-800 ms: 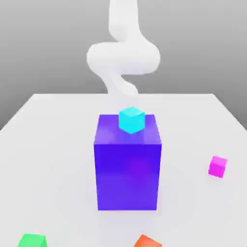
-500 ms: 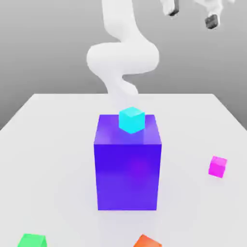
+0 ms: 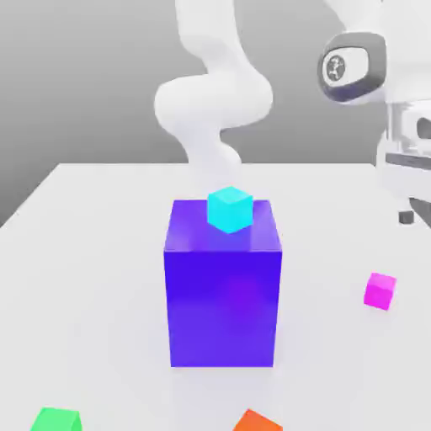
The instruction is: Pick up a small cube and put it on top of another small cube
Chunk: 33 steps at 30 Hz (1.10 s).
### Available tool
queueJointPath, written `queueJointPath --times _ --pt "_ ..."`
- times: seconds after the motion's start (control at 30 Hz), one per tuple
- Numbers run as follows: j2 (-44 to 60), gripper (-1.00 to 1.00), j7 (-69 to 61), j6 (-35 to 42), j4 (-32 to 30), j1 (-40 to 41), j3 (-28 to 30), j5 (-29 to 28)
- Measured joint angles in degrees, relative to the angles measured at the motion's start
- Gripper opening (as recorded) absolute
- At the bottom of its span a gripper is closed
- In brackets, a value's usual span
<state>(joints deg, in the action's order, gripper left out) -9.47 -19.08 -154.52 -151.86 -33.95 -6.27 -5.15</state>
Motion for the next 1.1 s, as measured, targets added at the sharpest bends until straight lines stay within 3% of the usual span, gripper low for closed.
queueJointPath --times 0.33,0.53,0.57,0.8,1.0,1.1 --pt "13.7 0.00 -25.4 -9.0 -7.0 -9.8 -5.5 1.5" --pt "25.8 0.00 -21.7 -18.6 -5.0 -15.3 1.3 -5.1" --pt "27.1 -1.00 -21.3 -19.6 -4.8 -16.2 2.4 -5.6" --pt "27.0 -1.00 -21.4 -19.5 -4.8 -16.2 2.4 -5.6" --pt "15.9 -1.00 -26.6 -10.6 -7.0 -12.8 -2.7 1.5" --pt "15.5 -1.00 -26.0 -6.0 -4.0 -11.0 -1.8 4.2"
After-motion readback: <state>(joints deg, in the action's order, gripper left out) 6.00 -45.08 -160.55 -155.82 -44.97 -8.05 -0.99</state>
